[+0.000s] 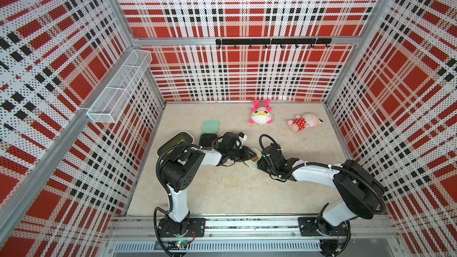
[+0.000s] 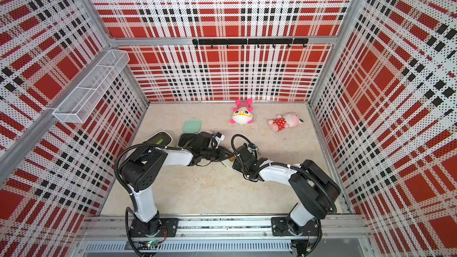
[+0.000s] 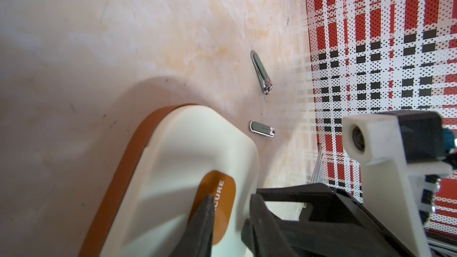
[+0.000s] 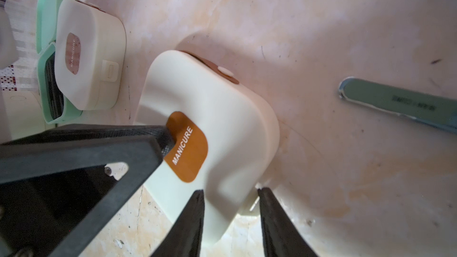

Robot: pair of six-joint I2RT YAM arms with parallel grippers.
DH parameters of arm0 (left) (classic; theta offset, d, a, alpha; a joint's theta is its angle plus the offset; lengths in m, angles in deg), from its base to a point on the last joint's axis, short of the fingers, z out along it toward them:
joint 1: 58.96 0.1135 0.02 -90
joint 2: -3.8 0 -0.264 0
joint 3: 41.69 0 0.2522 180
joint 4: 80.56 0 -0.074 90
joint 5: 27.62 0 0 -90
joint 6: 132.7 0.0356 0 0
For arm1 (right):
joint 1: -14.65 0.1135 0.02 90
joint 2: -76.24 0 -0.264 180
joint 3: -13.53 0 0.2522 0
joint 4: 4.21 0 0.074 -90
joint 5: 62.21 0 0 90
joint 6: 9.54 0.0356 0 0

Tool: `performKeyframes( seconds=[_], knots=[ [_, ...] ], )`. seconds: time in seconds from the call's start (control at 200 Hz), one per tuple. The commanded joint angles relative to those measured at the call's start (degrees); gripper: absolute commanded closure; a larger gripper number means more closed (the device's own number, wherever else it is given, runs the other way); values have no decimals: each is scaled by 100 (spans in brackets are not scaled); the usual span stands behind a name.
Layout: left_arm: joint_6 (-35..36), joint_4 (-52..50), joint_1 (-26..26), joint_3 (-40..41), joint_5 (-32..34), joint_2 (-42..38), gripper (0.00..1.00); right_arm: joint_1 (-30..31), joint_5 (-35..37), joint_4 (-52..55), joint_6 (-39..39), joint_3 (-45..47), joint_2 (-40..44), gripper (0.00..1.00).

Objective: Organize nail clipper sets
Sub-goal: Close the storage box at the center of the board.

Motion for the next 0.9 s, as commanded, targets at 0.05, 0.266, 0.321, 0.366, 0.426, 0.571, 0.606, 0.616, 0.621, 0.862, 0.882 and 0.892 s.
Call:
performKeyframes(
  seconds=[0.05,0.266,0.321,0.366,0.426,0.571,0.606,0.616,0.621,0.862,0.882,0.892],
  knots=[
    [252,-694,150,-65,123,-265,66,20,48,-203,92,23,-129,58],
    [701,-1442,402,-368,375,-544,59,-7,-6,-272,84,-11,-245,58],
    [896,-1692,439,-484,507,-511,58,-8,-15,-285,76,-20,-271,58],
    [1020,-1827,443,-567,587,-462,57,-8,-15,-281,74,-28,-283,58],
    [1130,-1917,443,-650,661,-385,56,-17,-23,-302,68,-37,-290,58],
    [1257,-2026,418,-821,807,-152,56,-43,-60,-299,39,-78,-329,57],
    [1277,-2047,401,-855,849,-110,56,-50,-64,-298,33,-99,-339,57],
    [1280,-2053,393,-862,855,-105,56,-47,-67,-301,31,-104,-338,57],
    [1284,-2053,387,-865,853,-100,56,-50,-67,-297,30,-106,-340,57],
    [1440,-2219,139,-975,777,155,57,-57,-211,-461,-5,-174,-407,57],
    [1445,-2228,116,-961,768,152,57,-61,-230,-500,6,-178,-418,57],
    [1445,-2232,104,-963,765,156,57,-61,-236,-508,15,-179,-414,57]
  ],
)
